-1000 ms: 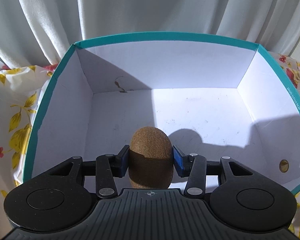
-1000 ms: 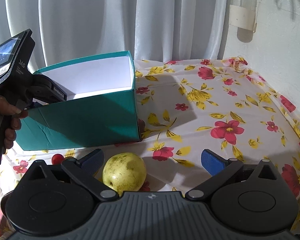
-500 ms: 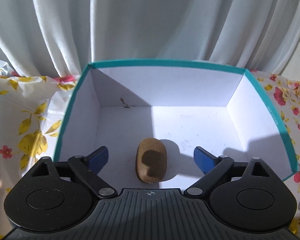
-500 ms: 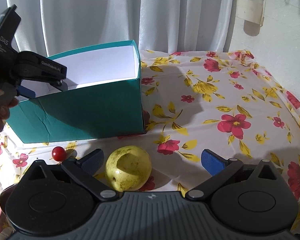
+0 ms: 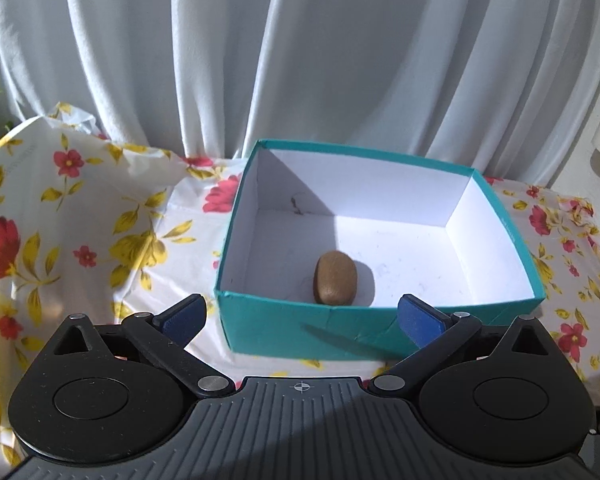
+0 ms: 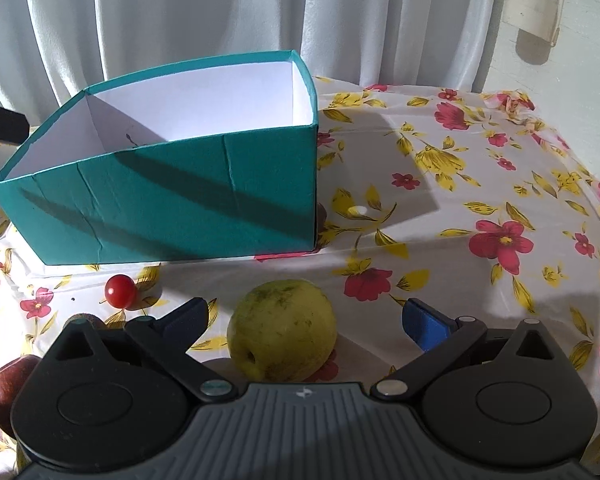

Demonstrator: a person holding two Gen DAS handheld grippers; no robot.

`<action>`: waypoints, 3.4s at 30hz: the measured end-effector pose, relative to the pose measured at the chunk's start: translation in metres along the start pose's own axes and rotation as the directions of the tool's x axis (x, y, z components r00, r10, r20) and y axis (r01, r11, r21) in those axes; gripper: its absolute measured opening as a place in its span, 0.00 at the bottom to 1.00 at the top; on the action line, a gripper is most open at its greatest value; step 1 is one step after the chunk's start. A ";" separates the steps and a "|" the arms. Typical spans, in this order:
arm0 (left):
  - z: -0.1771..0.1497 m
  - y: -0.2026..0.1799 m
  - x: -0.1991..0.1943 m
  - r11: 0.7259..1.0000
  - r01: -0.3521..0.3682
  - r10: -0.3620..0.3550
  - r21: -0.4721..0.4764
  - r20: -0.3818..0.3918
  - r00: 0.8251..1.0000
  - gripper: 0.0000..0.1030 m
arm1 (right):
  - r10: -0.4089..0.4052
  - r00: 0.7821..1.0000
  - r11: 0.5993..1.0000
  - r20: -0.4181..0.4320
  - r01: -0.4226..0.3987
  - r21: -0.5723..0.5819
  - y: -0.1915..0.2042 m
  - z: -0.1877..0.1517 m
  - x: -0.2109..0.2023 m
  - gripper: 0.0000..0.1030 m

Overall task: Organize fruits
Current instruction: 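Open the left tool to drop the kiwi in the box, then withdraw, then close the right tool on the yellow-green pear, then carry the pear into the teal box with the right tool and release it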

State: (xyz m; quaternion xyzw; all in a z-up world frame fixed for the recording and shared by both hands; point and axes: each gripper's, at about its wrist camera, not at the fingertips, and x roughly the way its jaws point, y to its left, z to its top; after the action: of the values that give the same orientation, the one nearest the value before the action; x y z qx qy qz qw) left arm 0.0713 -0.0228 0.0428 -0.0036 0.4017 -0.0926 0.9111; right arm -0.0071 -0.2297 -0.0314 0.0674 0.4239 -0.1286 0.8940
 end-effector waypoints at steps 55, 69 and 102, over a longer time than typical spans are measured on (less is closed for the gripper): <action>-0.027 0.029 -0.006 0.998 -0.067 0.065 -0.021 -0.087 0.994 1.00 | 0.108 0.965 0.989 0.239 -0.081 -0.121 0.026 0.086 -0.036 0.62; -0.022 0.045 -0.001 0.993 -0.110 0.104 -0.052 -0.095 0.990 1.00 | 0.104 0.976 0.986 0.189 -0.076 -0.150 0.044 0.103 0.018 0.62; -0.024 0.051 -0.002 0.991 -0.125 0.118 -0.057 -0.106 0.987 1.00 | 0.066 0.994 0.981 0.087 -0.049 -0.186 0.053 0.110 0.054 0.62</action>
State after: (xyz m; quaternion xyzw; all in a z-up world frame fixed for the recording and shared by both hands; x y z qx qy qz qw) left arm 0.0608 0.0295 0.0237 -0.0032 0.4501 -0.0242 0.8926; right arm 0.1224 -0.2139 -0.0031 -0.0092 0.3900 -0.0663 0.9184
